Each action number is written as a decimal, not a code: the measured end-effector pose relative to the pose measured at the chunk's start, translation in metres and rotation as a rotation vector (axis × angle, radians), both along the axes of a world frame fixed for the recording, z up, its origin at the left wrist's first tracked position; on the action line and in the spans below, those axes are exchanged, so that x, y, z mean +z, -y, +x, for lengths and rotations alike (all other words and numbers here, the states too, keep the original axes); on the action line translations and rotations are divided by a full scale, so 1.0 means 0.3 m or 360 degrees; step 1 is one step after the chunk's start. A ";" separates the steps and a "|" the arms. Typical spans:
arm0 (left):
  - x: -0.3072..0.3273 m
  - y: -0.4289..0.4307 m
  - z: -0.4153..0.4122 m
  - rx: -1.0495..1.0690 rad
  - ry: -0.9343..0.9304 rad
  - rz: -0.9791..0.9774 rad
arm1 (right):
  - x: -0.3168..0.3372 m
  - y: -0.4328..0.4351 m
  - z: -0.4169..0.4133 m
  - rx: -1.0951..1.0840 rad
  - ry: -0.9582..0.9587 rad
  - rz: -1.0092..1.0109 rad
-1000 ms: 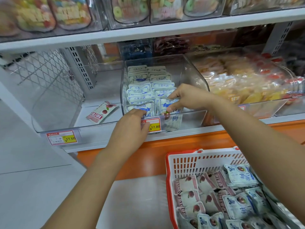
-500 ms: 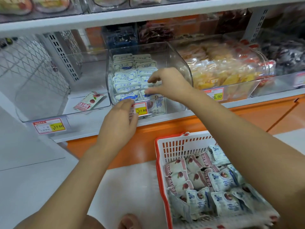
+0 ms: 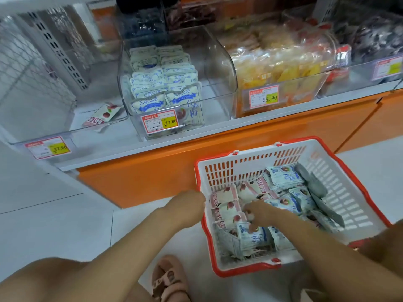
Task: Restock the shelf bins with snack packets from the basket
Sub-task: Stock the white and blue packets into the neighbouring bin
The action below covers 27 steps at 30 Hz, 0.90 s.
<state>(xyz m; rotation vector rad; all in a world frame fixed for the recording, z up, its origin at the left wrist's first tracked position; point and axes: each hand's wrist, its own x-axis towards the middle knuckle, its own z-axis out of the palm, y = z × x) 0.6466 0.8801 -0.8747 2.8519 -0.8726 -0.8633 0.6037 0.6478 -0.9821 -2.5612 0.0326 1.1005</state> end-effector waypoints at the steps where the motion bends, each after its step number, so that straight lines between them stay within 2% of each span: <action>1: -0.014 0.000 -0.007 0.0018 -0.0060 0.0006 | -0.043 0.015 -0.041 0.0052 -0.0053 -0.0047; 4: -0.020 0.002 -0.016 0.0031 -0.0102 -0.0019 | -0.144 0.058 -0.128 0.0013 -0.0008 -0.0193; 8: -0.007 -0.003 -0.005 0.0049 -0.0093 -0.0105 | -0.131 0.096 -0.139 0.0010 -0.0051 -0.0352; 11: -0.007 0.004 -0.010 0.0052 -0.0086 -0.0074 | -0.098 0.096 -0.117 -0.0111 -0.0097 -0.0140; 15: -0.007 0.004 0.001 0.0111 -0.0116 -0.0111 | 0.023 0.054 -0.041 -0.0319 0.0123 0.0225; 20: 0.105 0.018 0.043 0.0410 -0.0162 -0.0537 | 0.367 0.015 0.079 -0.0375 0.0505 0.0564; 22: 0.178 0.028 0.058 0.0433 -0.0119 -0.0718 | 0.510 0.012 0.096 -0.0455 0.0666 0.0715; 25: 0.310 0.001 0.093 0.0340 0.0014 -0.0980 | 0.694 0.000 0.105 -0.0625 0.0939 0.1017; 27: 0.408 -0.050 0.139 0.0381 0.0257 -0.1059 | 0.794 -0.016 0.124 -0.0625 0.1163 0.1174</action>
